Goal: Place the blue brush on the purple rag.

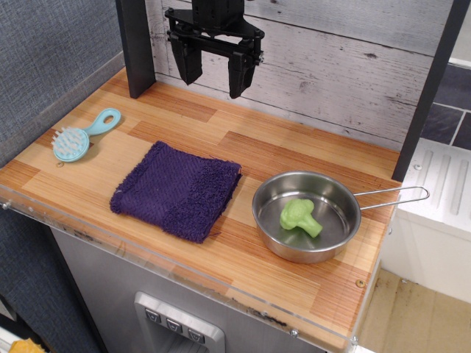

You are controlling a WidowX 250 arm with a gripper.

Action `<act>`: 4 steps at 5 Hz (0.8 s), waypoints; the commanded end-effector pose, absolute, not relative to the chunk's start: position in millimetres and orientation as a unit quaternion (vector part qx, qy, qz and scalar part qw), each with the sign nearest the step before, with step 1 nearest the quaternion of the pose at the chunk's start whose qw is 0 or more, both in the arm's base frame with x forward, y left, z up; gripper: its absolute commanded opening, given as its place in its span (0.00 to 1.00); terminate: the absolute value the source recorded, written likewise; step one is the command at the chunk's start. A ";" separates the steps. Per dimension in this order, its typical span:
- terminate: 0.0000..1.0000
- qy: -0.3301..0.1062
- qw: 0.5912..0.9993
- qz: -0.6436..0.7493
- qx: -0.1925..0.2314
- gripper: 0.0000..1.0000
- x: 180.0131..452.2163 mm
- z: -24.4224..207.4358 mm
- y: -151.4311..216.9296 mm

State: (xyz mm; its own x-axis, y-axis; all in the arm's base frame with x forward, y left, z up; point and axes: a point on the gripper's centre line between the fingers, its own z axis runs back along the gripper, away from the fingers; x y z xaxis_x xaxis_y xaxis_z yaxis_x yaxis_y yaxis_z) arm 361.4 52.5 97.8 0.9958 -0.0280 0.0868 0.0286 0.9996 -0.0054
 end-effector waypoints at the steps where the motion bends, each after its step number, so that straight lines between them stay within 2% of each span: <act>1: 0.00 -0.043 0.999 -0.014 -0.003 1.00 361.4 97.8 52.5; 2: 0.00 -0.085 0.996 -0.013 -0.020 1.00 355.1 103.0 70.0; 4: 0.00 -0.103 0.994 0.024 0.020 1.00 307.8 98.9 144.0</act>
State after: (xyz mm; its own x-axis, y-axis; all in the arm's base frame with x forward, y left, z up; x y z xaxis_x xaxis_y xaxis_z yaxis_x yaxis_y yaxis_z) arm 304.8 147.3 77.7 0.9863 0.0591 0.1540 -0.0622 0.9979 0.0155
